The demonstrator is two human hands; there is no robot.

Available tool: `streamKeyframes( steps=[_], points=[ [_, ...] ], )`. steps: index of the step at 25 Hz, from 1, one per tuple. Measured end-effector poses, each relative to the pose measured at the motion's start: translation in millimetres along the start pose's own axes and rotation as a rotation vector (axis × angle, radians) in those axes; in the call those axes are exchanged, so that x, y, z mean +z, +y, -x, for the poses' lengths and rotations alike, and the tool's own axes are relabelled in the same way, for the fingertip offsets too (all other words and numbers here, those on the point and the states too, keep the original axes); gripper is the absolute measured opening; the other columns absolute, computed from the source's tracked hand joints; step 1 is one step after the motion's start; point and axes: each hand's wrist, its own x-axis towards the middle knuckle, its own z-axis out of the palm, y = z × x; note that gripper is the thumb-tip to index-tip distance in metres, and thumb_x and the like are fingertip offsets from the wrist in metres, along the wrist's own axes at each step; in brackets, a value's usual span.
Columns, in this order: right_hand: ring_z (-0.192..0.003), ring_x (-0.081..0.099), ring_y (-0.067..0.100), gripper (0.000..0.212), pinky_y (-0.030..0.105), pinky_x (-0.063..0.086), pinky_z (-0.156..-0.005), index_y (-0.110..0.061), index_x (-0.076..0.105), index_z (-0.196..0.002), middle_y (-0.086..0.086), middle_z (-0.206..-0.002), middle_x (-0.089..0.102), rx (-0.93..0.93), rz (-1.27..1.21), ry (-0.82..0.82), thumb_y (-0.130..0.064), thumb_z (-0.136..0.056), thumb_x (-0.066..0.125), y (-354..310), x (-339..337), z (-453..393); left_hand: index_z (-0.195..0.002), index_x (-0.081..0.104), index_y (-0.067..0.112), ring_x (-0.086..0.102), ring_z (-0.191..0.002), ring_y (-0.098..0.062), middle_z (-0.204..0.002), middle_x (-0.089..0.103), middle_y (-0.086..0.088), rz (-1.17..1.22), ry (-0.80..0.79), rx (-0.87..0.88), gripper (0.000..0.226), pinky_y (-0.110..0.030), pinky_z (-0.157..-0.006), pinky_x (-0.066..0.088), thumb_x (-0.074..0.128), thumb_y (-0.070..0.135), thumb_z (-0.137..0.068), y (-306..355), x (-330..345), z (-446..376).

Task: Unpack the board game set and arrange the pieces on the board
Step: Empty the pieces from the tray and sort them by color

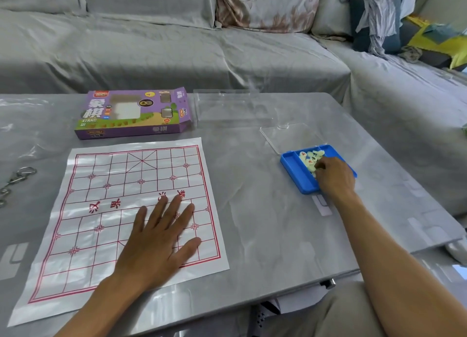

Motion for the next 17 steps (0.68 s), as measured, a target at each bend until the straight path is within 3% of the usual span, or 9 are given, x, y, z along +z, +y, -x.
streamKeyframes(
  steps=[4, 7, 9, 12, 14, 17],
  points=[
    [-0.105, 0.056, 0.026, 0.023, 0.036, 0.045, -0.081, -0.011, 0.068, -0.106, 0.01, -0.114, 0.064, -0.022, -0.071, 0.072, -0.007, -0.091, 0.05, -8.3, -8.3, 4.6, -0.151, -0.001, 0.044, -0.021, -0.146, -0.014, -0.16, -0.013, 0.012, 0.01, -0.006, -0.008, 0.078, -0.049, -0.119, -0.006, -0.006, 0.08, -0.082, 0.2, -3.0, 1.0],
    [-0.087, 0.061, 0.018, 0.015, 0.028, 0.045, -0.078, -0.013, 0.068, -0.102, 0.003, -0.099, 0.068, -0.155, -0.313, 0.191, -0.011, -0.088, 0.061, -46.7, -18.1, 22.2, -0.148, -0.016, 0.046, -0.032, -0.141, -0.013, -0.155, -0.027, 0.013, -0.028, -0.027, -0.013, 0.079, -0.048, -0.118, -0.011, -0.018, 0.08, -0.076, 2.5, -4.8, 1.4],
    [-0.074, 0.059, 0.007, 0.012, 0.018, 0.045, -0.073, -0.015, 0.069, -0.097, -0.003, -0.091, 0.067, -0.347, -0.407, 0.023, -0.014, -0.085, 0.068, -84.4, -8.9, 49.8, -0.147, -0.018, 0.046, -0.034, -0.14, -0.013, -0.154, -0.03, 0.014, -0.044, -0.038, -0.016, 0.079, -0.048, -0.118, -0.013, -0.019, 0.079, -0.076, 3.4, -6.4, 0.7],
    [-0.086, 0.058, 0.012, 0.008, 0.028, 0.05, -0.079, -0.018, 0.068, -0.094, -0.003, -0.098, 0.063, -0.599, -0.13, -0.304, -0.024, -0.088, 0.066, -118.1, 19.8, 78.4, -0.147, -0.018, 0.047, -0.035, -0.14, -0.012, -0.154, -0.03, 0.014, -0.041, -0.046, -0.02, 0.075, -0.047, -0.117, -0.014, -0.013, 0.079, -0.079, 3.5, -6.8, 0.8],
    [-0.089, 0.058, 0.013, 0.009, 0.029, 0.049, -0.081, -0.019, 0.069, -0.092, -0.003, -0.1, 0.063, -0.529, -0.208, -0.243, -0.025, -0.09, 0.063, -114.3, 14.7, 66.5, -0.147, -0.016, 0.047, -0.034, -0.14, -0.012, -0.154, -0.03, 0.014, -0.033, -0.041, -0.016, 0.075, -0.047, -0.117, -0.014, -0.011, 0.079, -0.079, 3.4, -6.9, 0.1],
    [-0.097, 0.059, 0.021, 0.019, 0.03, 0.043, -0.079, -0.016, 0.069, -0.099, 0.002, -0.11, 0.064, -0.22, -0.262, 0.093, -0.013, -0.091, 0.053, -70.6, -0.6, 25.3, -0.148, -0.013, 0.047, -0.032, -0.141, -0.012, -0.155, -0.028, 0.014, -0.014, -0.027, -0.016, 0.078, -0.047, -0.117, -0.014, -0.015, 0.081, -0.077, 2.8, -5.3, 0.0]
  ],
)
